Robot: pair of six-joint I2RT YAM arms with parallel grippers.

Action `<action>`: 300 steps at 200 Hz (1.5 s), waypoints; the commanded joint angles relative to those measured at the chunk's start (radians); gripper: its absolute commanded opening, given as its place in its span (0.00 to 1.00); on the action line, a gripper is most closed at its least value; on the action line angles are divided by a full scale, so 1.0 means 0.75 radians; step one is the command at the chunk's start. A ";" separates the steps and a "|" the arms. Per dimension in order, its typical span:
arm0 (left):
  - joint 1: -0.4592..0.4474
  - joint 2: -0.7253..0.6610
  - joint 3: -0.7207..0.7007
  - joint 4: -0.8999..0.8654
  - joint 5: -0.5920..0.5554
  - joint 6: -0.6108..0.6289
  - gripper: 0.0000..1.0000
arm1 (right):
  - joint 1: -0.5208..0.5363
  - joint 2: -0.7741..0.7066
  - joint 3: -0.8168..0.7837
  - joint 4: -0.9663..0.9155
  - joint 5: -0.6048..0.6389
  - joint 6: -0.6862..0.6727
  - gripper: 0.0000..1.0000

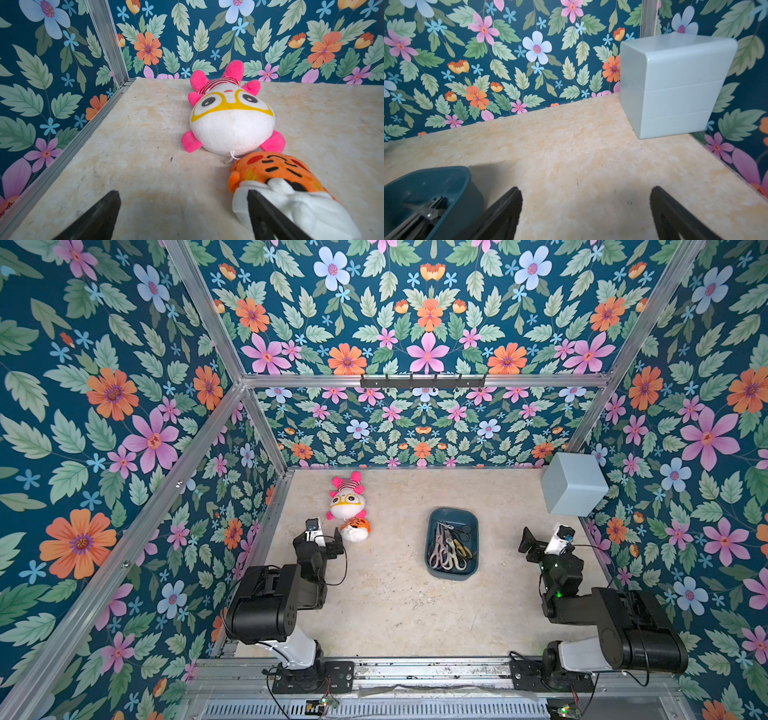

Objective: Take the scissors out of the storage box
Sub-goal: Move the storage box to the center of the board.

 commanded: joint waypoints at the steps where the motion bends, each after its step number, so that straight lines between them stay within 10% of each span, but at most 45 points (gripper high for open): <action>1: 0.002 -0.047 0.043 -0.069 -0.065 -0.022 0.99 | 0.012 -0.127 0.005 -0.114 0.091 0.023 0.99; 33: 0.000 -0.191 0.402 -0.892 -0.197 -0.166 0.99 | 0.014 -0.418 0.131 -0.596 0.364 0.301 0.99; 74: -0.010 -0.193 0.684 -1.406 -0.113 -0.430 0.99 | 0.012 -0.599 0.287 -0.990 0.196 0.686 0.99; 117: -0.170 -0.248 0.688 -1.454 -0.108 -0.649 0.99 | 0.012 -0.419 0.515 -1.256 -0.155 0.867 0.91; 194: -0.477 -0.199 0.728 -1.526 -0.081 -0.844 0.99 | 0.325 0.216 1.241 -2.293 -0.051 0.624 0.67; 300: -0.492 -0.345 0.627 -1.529 -0.114 -0.860 0.99 | 0.581 0.391 1.310 -2.287 -0.085 0.559 0.42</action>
